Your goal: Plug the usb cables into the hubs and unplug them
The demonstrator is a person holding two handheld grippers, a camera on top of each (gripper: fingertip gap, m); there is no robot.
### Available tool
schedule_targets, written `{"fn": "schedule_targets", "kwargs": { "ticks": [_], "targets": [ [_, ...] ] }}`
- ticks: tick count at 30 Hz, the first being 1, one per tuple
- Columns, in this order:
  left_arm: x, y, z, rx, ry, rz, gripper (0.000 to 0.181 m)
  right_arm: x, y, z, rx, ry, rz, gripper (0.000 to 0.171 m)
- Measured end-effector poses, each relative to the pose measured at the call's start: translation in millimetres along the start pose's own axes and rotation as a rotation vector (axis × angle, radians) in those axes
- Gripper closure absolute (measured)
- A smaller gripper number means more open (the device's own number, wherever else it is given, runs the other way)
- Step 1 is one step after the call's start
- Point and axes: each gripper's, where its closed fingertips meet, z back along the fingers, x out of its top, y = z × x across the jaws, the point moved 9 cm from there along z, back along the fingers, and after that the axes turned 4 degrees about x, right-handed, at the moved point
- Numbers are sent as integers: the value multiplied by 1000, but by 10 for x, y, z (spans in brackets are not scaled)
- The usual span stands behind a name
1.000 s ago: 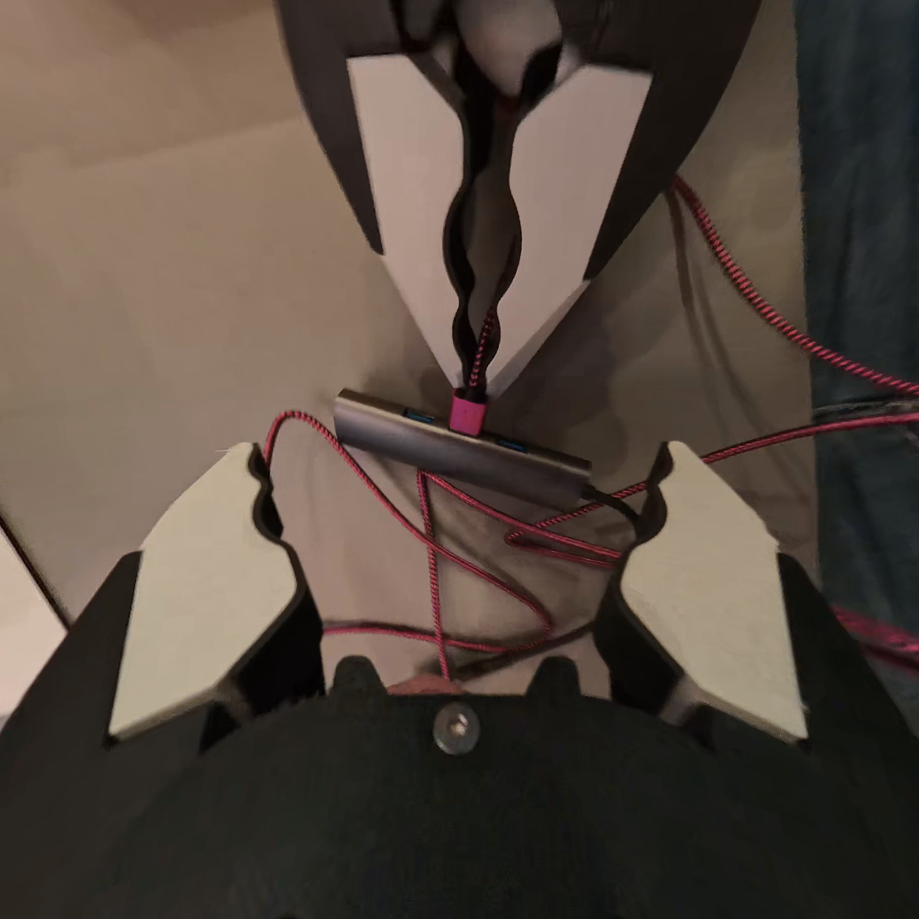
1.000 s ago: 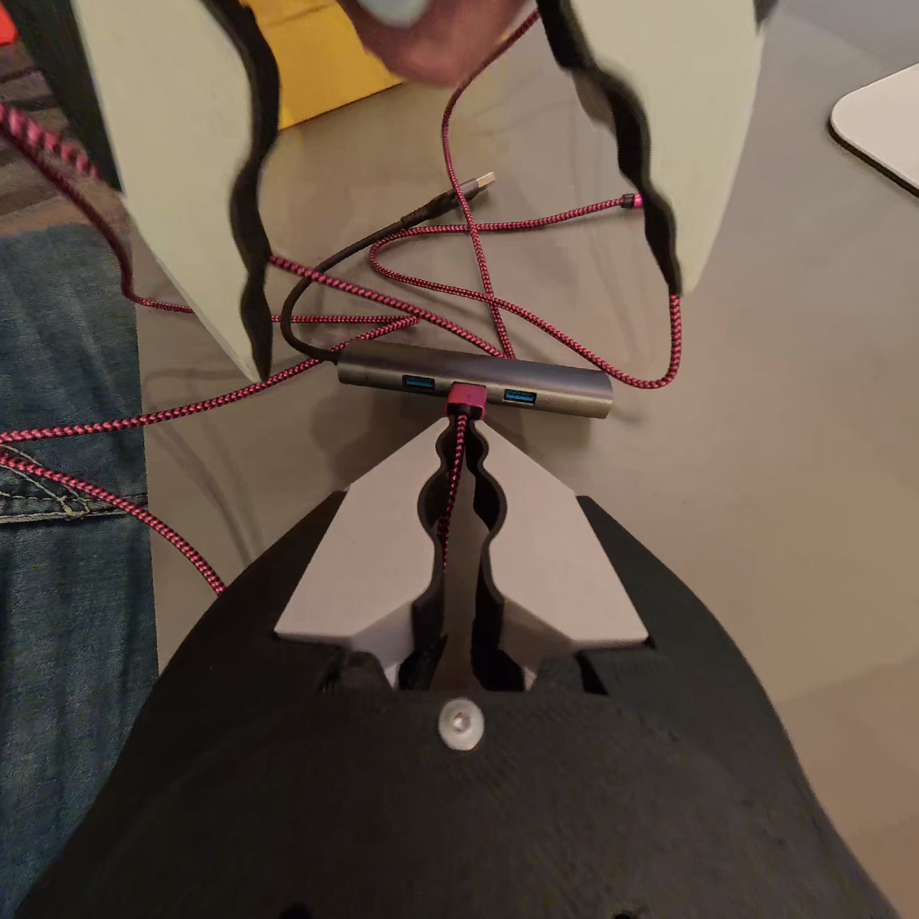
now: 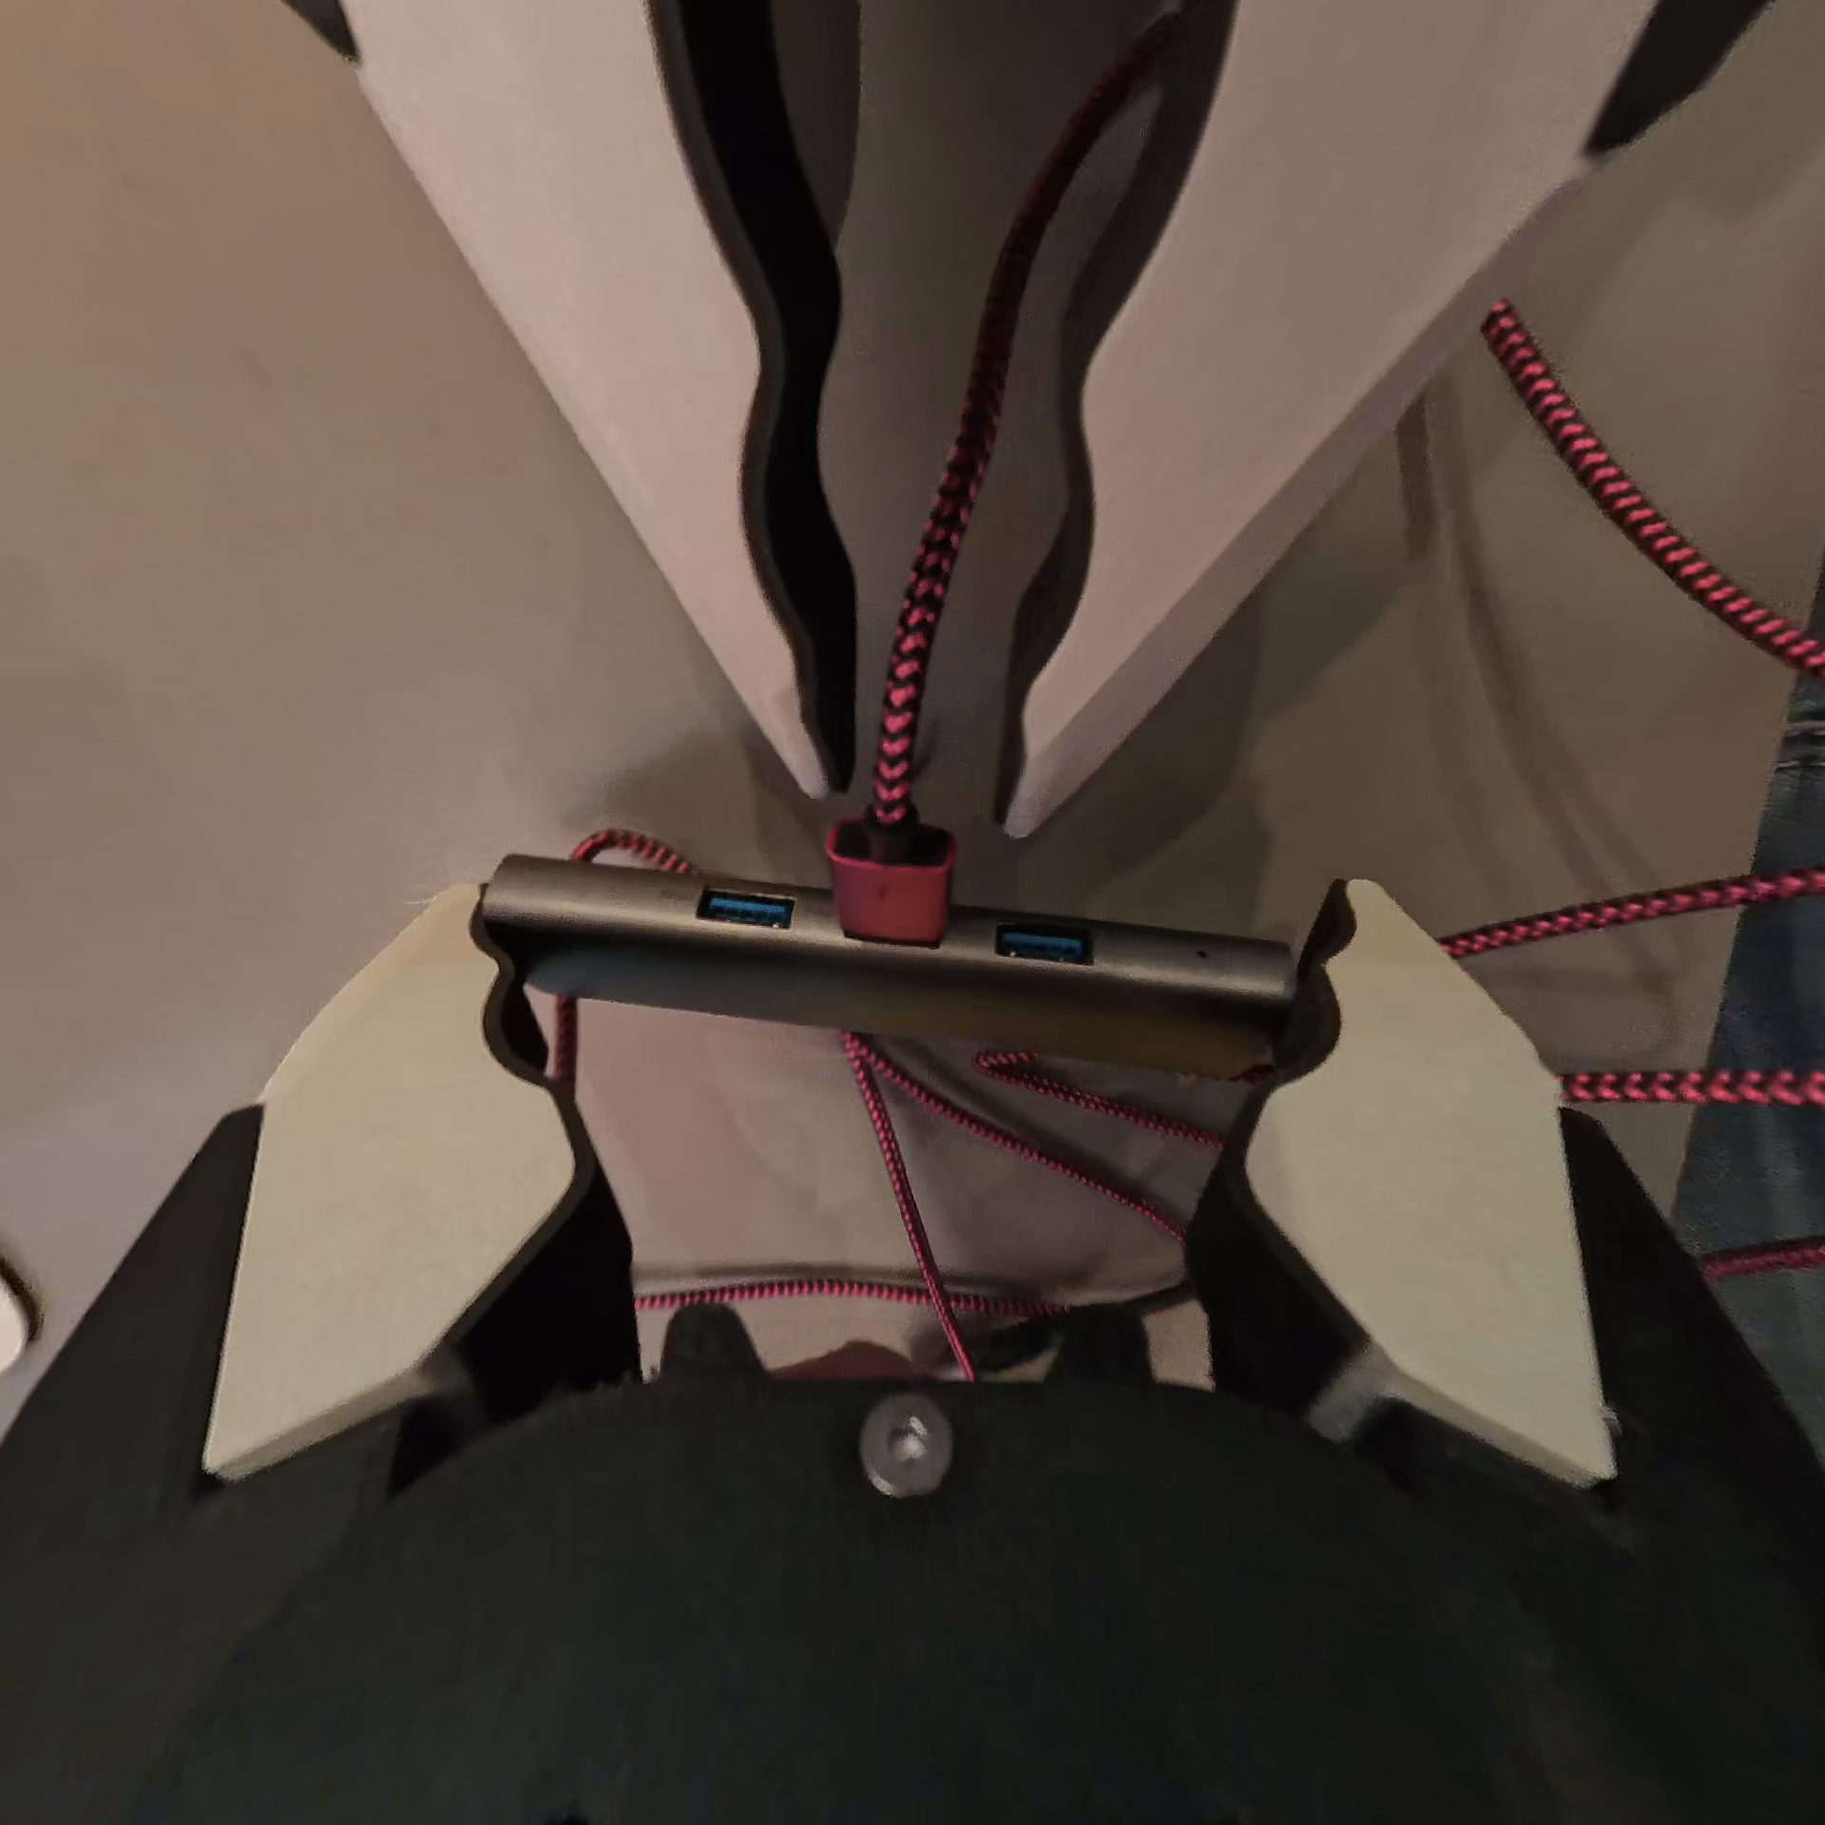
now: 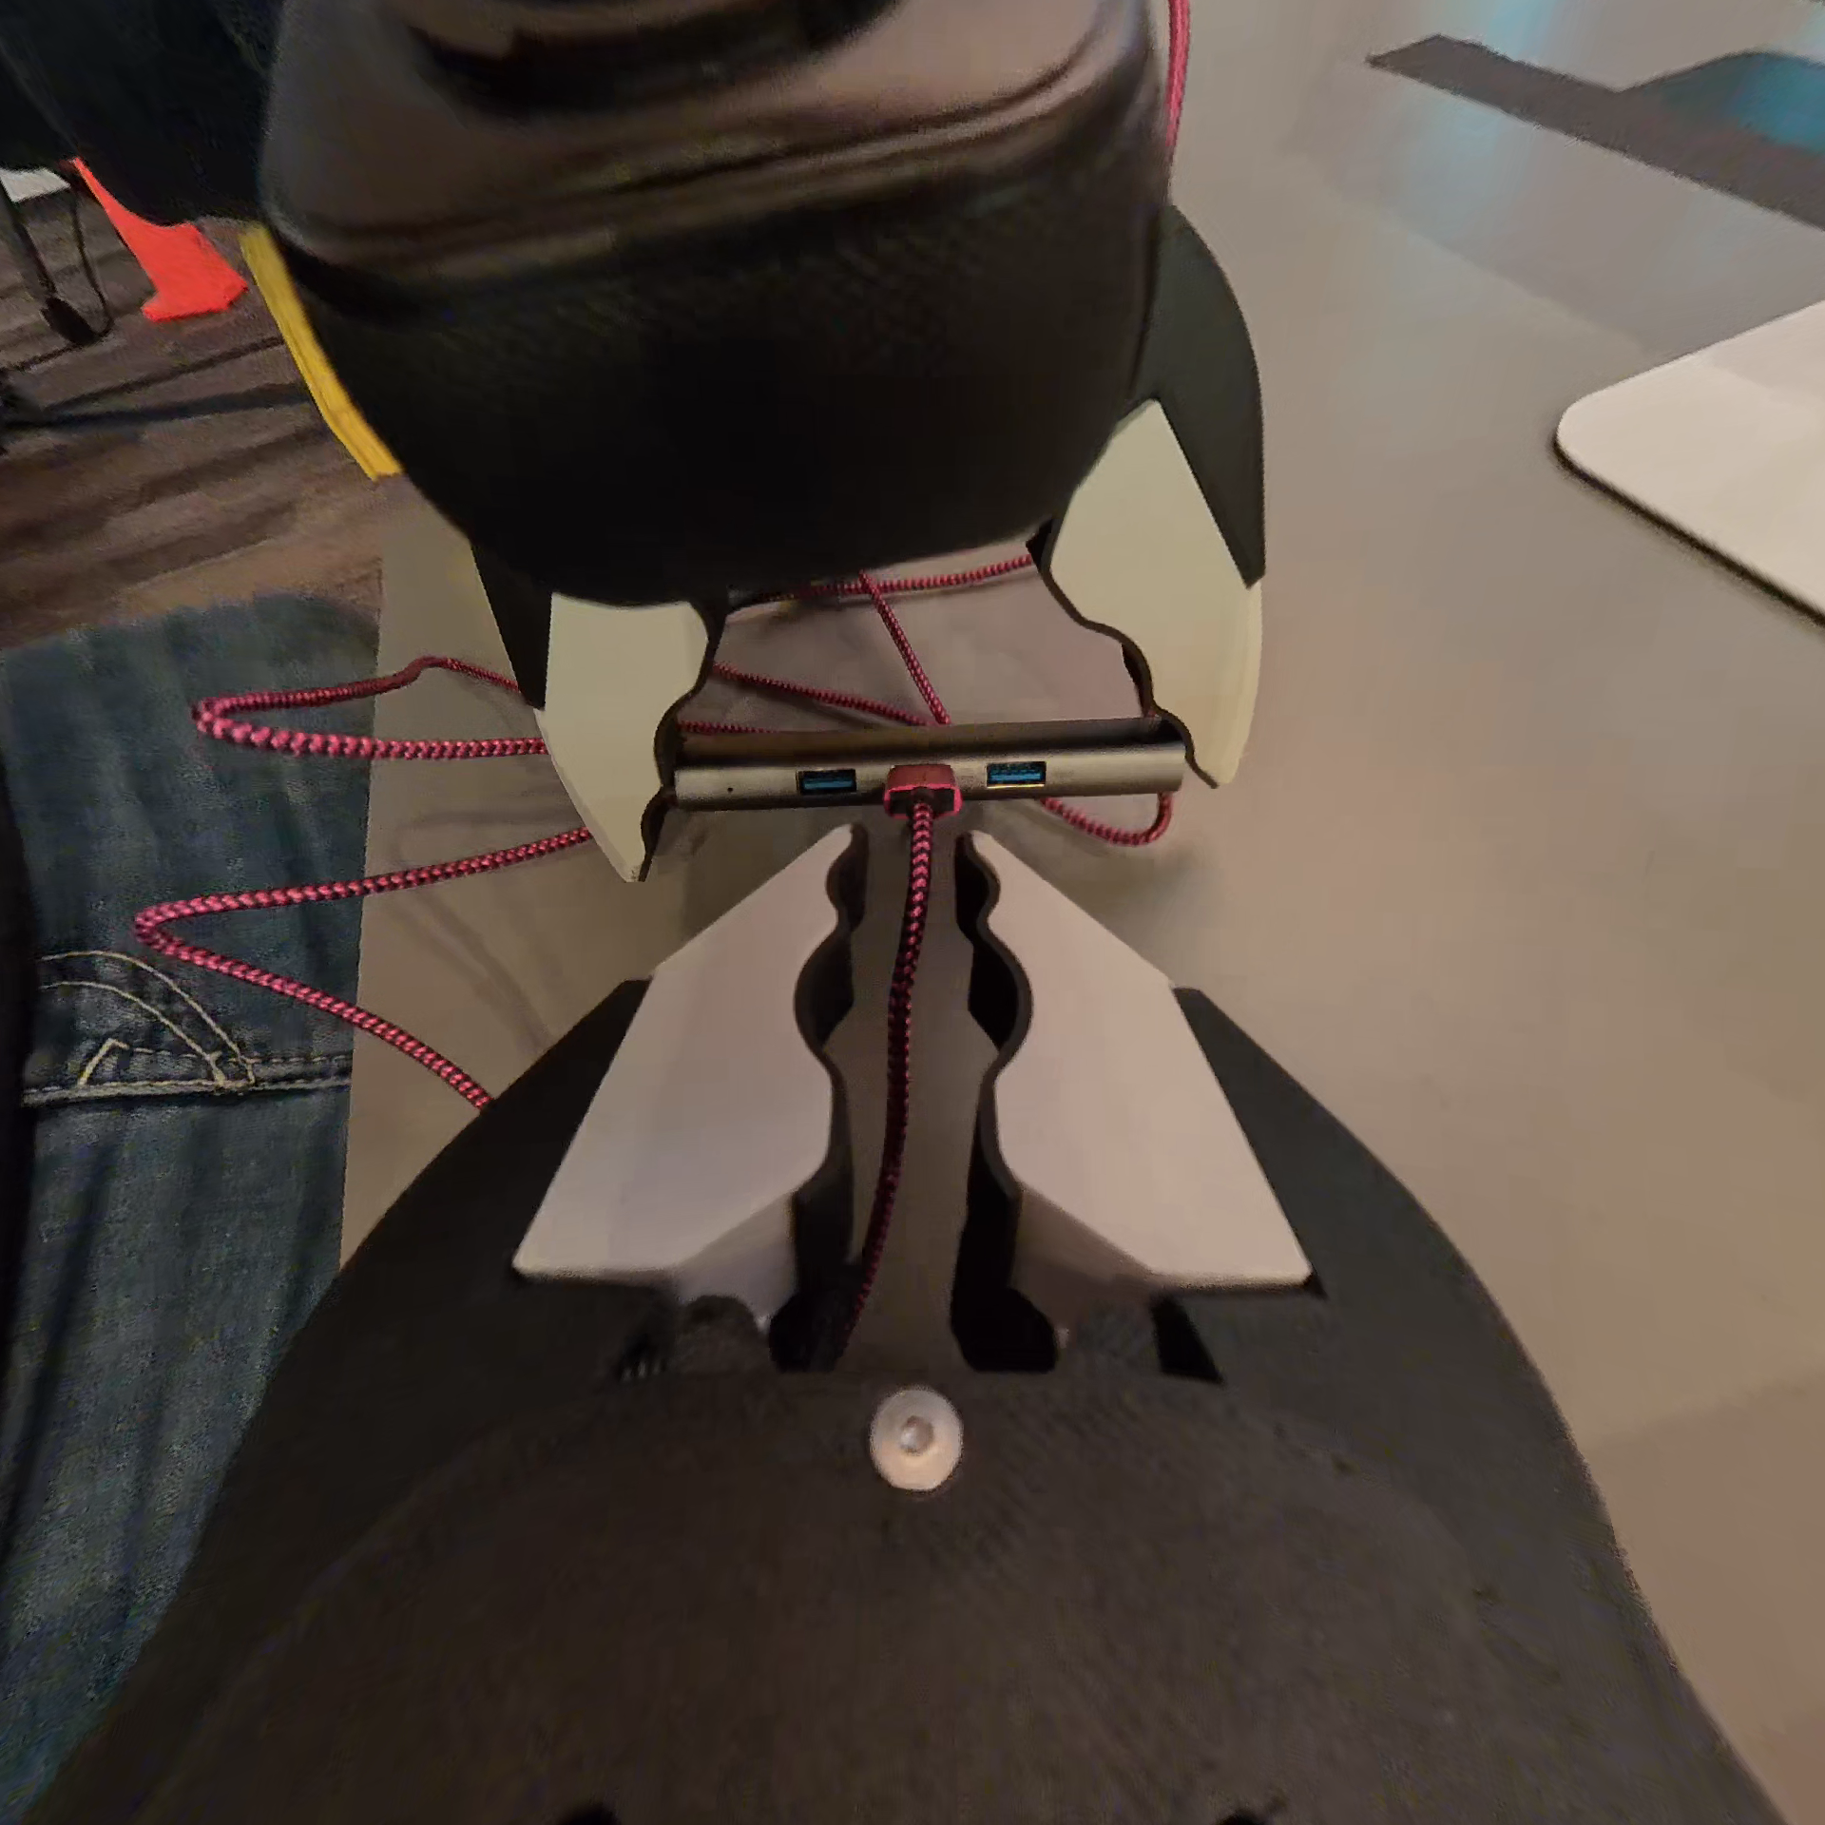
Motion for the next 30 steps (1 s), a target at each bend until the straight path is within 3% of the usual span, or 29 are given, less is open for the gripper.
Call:
{"fn": "schedule_targets", "kwargs": {
  "ticks": [7, 17, 27, 30],
  "targets": [
    [-5, 17, 263, 16, 90, 68, 39, 224, 45, -111, -31, -47, 104, 145],
    [-64, 29, 488, 21, 33, 95, 39, 397, -2, -91, 24, -182, 76, 158],
    [-134, 15, 776, -4, -427, 172, 34, 495, -31, 73, 178, -399, 46, 158],
    [-117, -45, 779, 18, -458, 130, 34, 503, -9, 52, 223, -399, 64, 158]
  ]
}}
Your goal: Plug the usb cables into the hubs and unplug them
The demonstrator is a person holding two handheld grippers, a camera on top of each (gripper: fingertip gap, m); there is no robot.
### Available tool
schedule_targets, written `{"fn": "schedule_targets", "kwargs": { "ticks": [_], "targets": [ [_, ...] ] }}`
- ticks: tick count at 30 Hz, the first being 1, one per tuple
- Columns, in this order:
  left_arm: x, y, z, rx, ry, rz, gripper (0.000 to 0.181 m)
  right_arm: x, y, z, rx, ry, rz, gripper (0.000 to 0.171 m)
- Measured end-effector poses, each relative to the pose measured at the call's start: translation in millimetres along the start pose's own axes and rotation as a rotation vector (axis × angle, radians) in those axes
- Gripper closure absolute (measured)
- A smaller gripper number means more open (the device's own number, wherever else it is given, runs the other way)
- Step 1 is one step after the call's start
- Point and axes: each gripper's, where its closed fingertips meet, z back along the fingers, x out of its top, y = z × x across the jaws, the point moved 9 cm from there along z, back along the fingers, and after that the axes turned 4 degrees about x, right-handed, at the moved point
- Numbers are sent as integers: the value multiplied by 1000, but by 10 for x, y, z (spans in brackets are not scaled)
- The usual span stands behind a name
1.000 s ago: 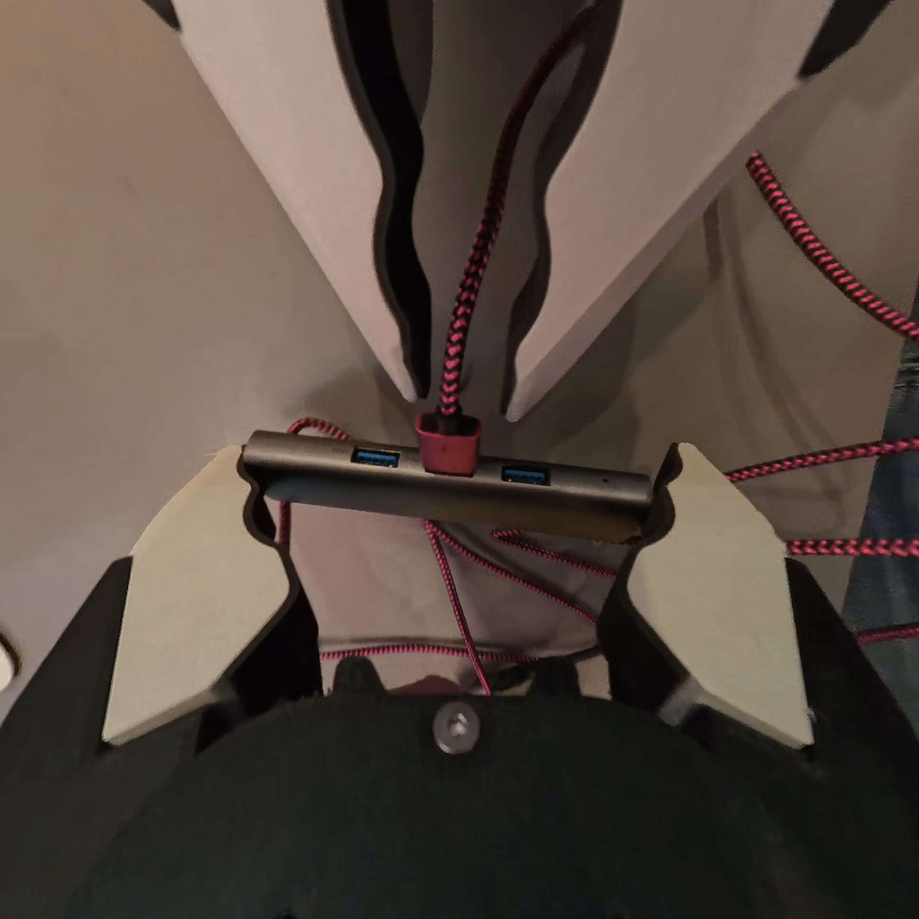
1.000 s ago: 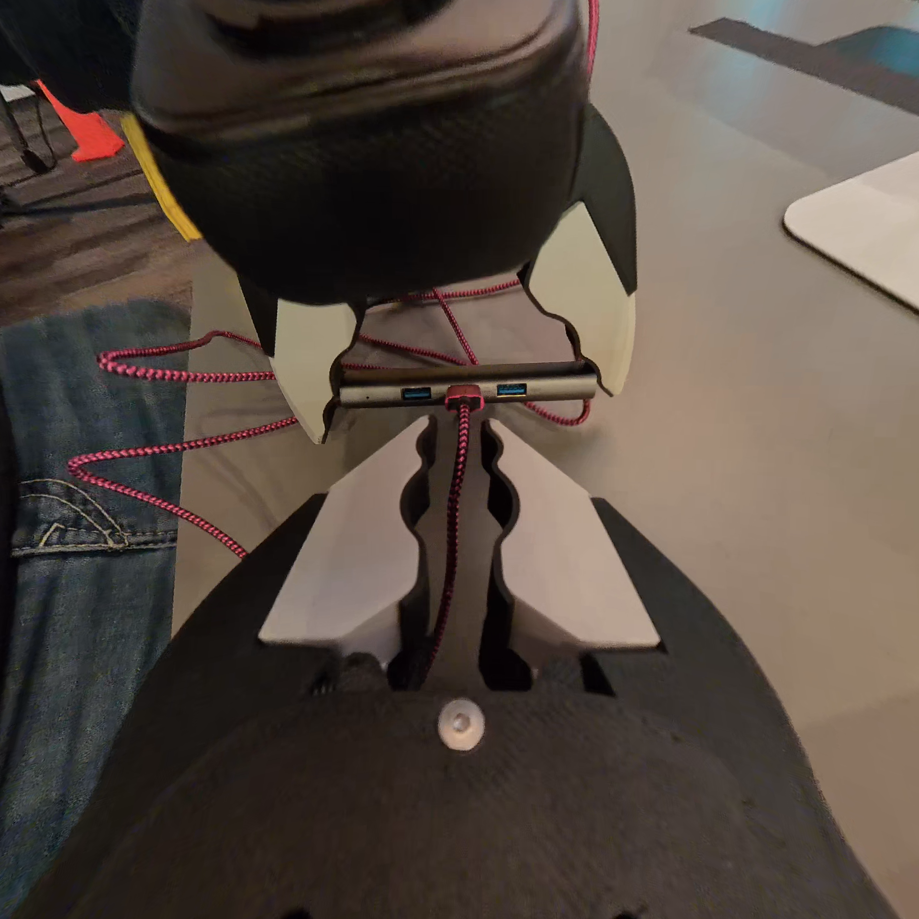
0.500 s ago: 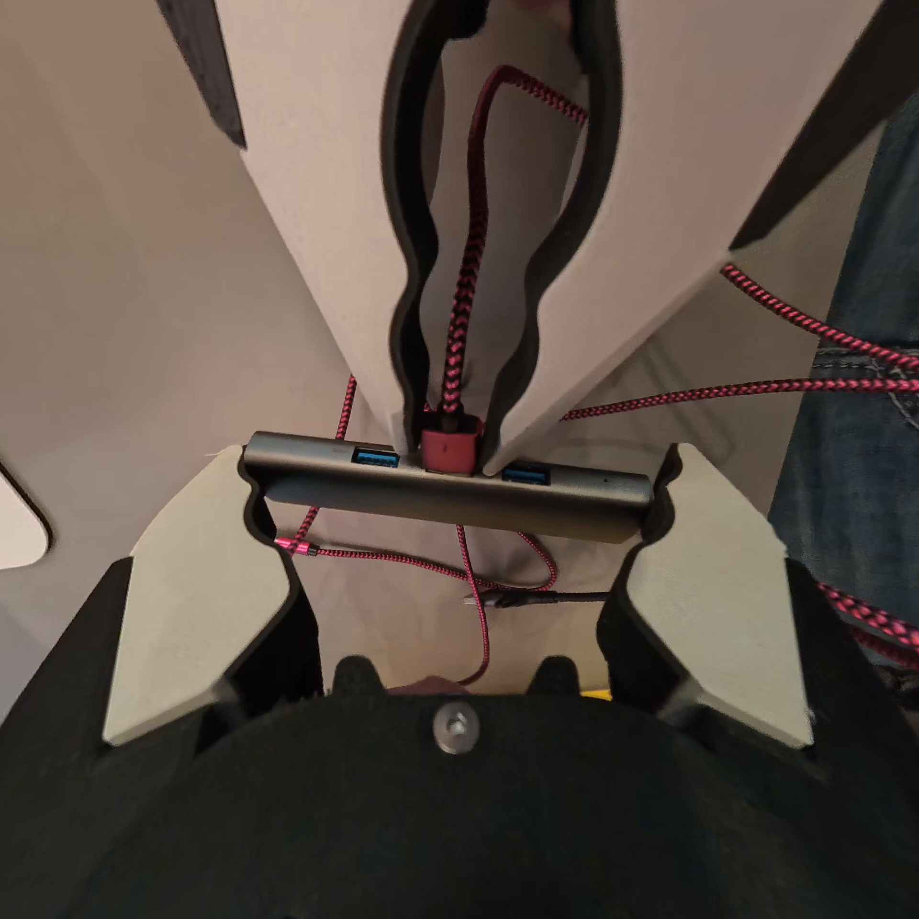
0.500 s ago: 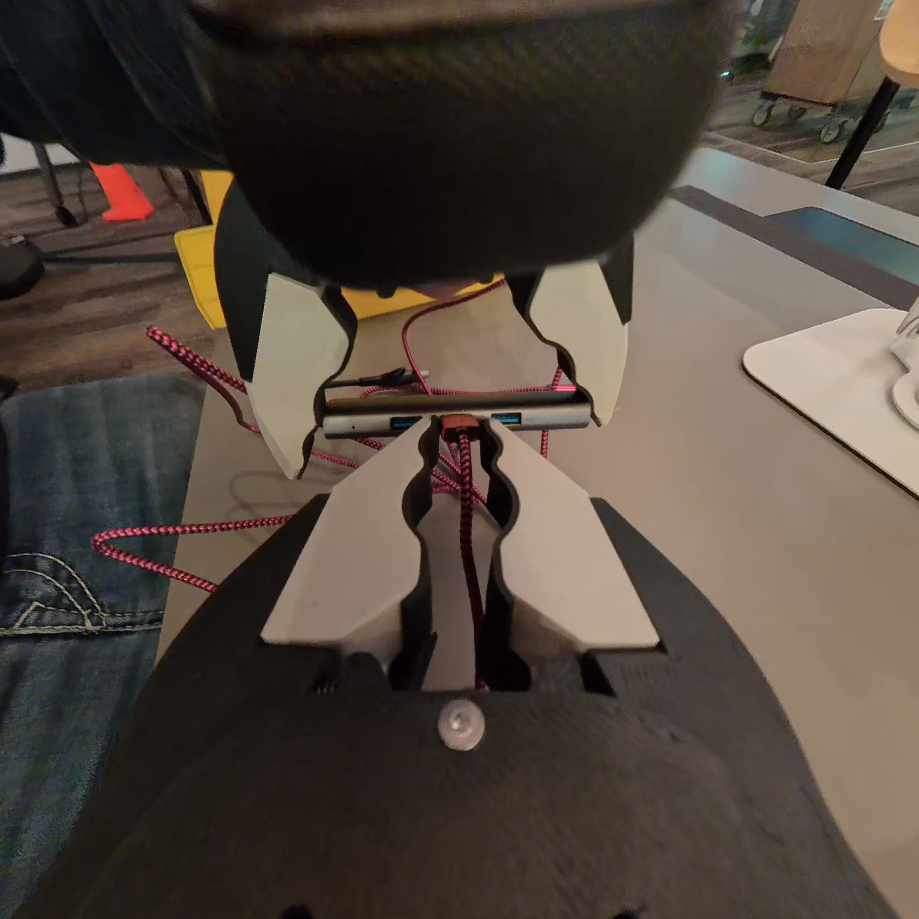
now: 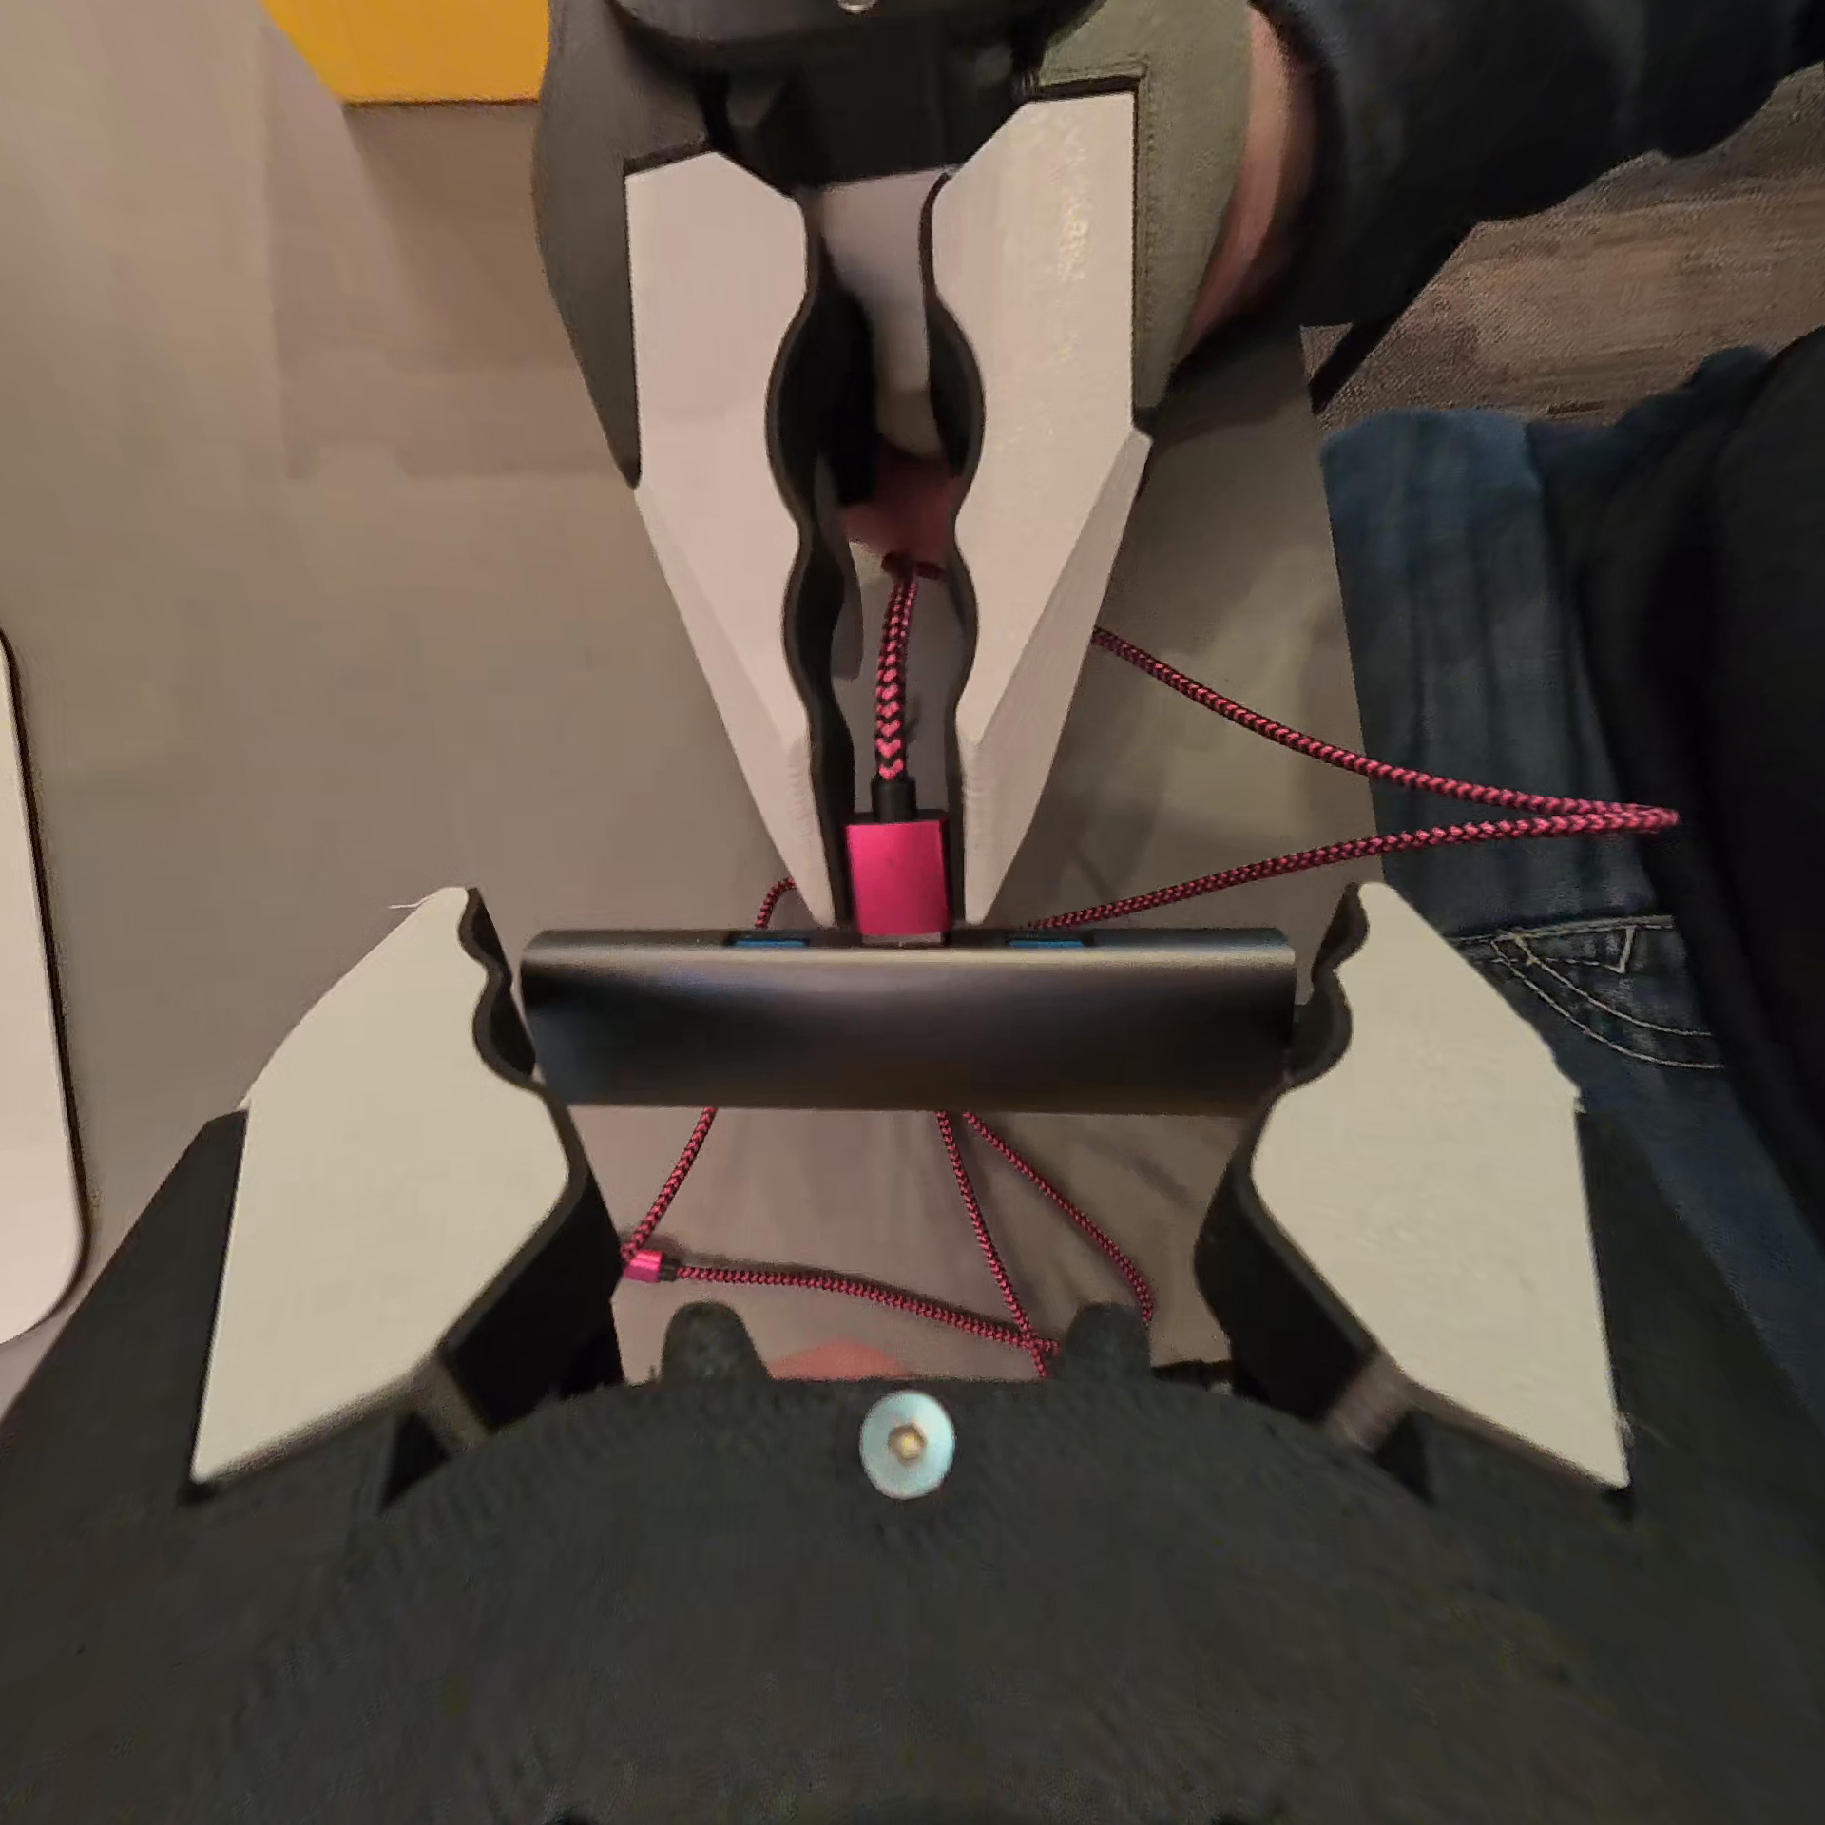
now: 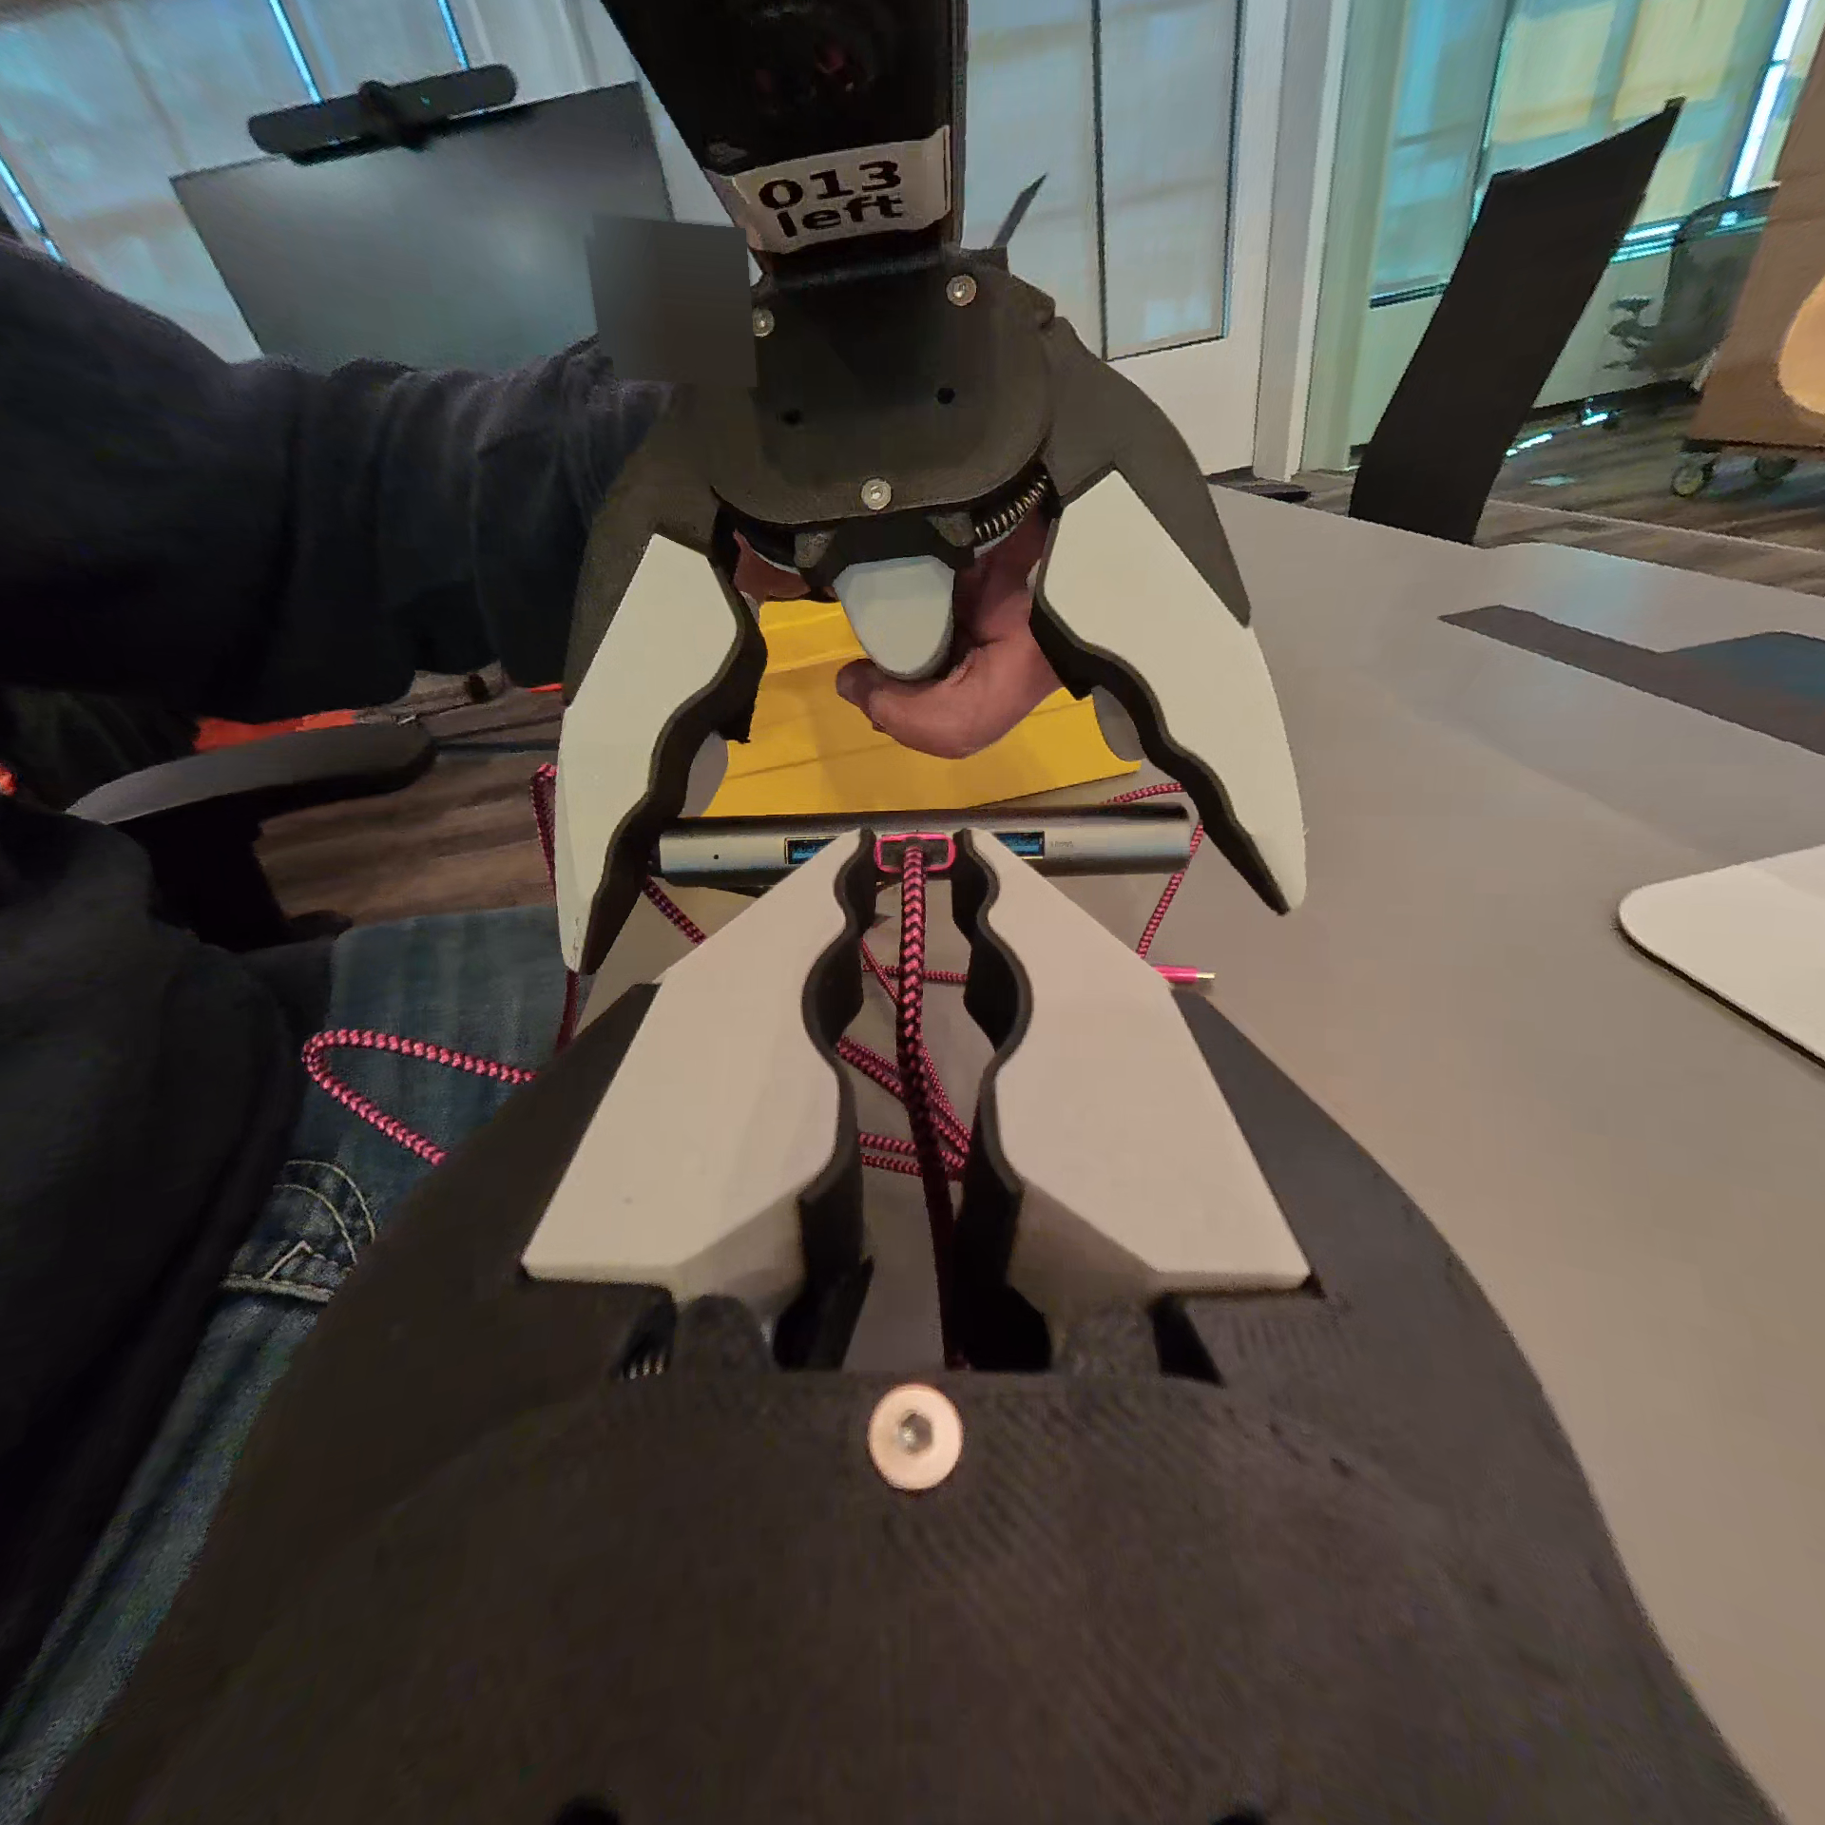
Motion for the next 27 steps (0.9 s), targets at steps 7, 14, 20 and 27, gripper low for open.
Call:
{"fn": "schedule_targets", "kwargs": {
  "ticks": [7, 14, 20, 27],
  "targets": [
    [-28, 0, -46, -14, 10, 62, 35, -24, -5, -6, 8, -32, 13, 159],
    [-22, 5, -53, -12, 73, 104, 38, -79, -33, 1, 28, -54, -16, 159],
    [-6, -12, -45, 3, 210, 76, 39, 28, 22, -59, -34, 149, 83, 155],
    [47, -3, 0, 9, 205, 97, 39, 46, -25, -47, 31, 64, 21, 158]
  ]
}}
